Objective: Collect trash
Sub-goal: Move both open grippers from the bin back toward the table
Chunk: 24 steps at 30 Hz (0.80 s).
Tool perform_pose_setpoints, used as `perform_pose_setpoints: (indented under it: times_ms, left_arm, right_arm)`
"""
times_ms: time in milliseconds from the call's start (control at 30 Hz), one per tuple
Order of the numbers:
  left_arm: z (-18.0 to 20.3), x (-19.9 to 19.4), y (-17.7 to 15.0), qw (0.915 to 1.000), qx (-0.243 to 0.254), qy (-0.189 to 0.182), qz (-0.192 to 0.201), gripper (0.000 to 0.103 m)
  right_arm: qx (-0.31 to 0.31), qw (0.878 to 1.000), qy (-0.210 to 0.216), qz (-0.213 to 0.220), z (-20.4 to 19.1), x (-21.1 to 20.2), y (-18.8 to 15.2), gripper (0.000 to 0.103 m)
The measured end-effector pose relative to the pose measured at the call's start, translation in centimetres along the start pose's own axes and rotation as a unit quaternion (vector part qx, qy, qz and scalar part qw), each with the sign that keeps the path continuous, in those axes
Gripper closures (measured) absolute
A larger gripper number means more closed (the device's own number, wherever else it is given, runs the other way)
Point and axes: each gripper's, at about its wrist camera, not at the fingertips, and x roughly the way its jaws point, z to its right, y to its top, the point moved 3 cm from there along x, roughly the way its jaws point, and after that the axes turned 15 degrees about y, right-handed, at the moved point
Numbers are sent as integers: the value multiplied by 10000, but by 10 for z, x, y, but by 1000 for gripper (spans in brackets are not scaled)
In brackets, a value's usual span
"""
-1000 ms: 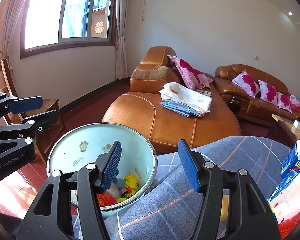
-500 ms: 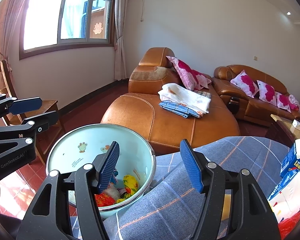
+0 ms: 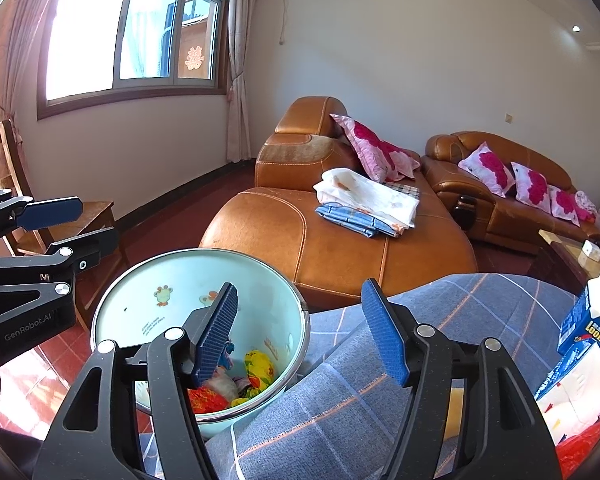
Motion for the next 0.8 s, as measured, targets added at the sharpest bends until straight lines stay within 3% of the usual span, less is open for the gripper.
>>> perform_pose_setpoints:
  times_ms: [233, 467, 533, 800]
  left_arm:
    - [0, 2, 0, 10000, 32, -5, -24, 52]
    - [3, 0, 2, 10000, 81, -21, 1, 41]
    - [5, 0, 2, 9999, 105, -38, 4, 33]
    - [33, -13, 10, 9987, 279, -411, 132, 31]
  right_arm:
    - [25, 10000, -11, 33, 0, -1, 1, 37]
    - [25, 9999, -82, 130, 1, -6, 2, 34]
    - [27, 9996, -180, 232, 1, -12, 2, 33]
    - [230, 9963, -791, 246, 17, -44, -8, 32]
